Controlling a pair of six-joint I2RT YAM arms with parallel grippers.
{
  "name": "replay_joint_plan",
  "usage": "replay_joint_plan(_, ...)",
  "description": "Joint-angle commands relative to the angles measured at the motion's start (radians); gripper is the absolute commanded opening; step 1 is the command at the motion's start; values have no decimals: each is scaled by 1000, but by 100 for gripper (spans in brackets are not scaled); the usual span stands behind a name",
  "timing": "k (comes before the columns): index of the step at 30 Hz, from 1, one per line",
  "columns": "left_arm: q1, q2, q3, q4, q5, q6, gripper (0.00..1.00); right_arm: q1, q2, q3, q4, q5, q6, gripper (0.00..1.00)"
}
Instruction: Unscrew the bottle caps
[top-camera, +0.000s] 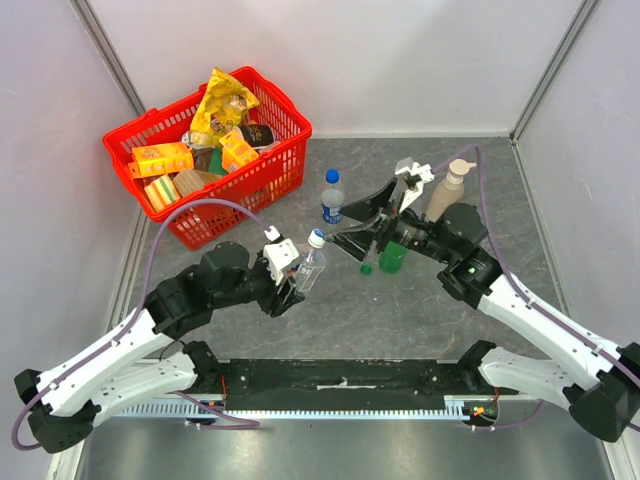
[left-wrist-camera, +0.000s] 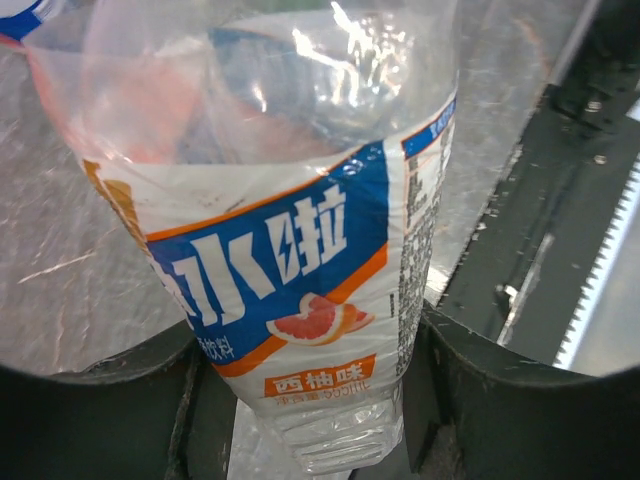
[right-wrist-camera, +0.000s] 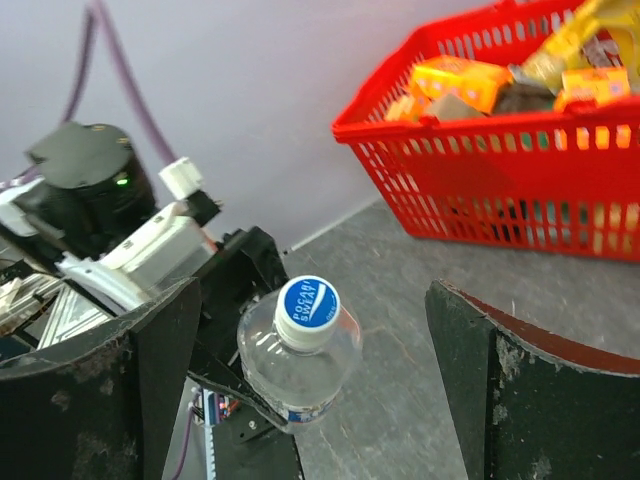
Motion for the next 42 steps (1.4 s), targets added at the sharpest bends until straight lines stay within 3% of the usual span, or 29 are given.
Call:
replay_joint_plan(1,-1,18,-11,38,-185,2,2,-3,64,79,-110,86,22,98)
replay_joint_plan(6,-1,82,-5,24,-265,-4,2,-3,152,91,-114,85,101,98)
replay_joint_plan(12,-5,145,16,7,-270,-8,2,-3,227,90,-88,51,152,89)
replay_joint_plan(24,0,150,13,7,-283,-8,2,-3,281,53,-49,7,201,59)
replay_joint_plan(35,-1,147,15,4,-279,-6,2,-3,272,42,-33,-13,197,5)
replay_joint_plan(42,-1,119,24,-1,-205,3,2,-3,233,21,27,-50,165,0)
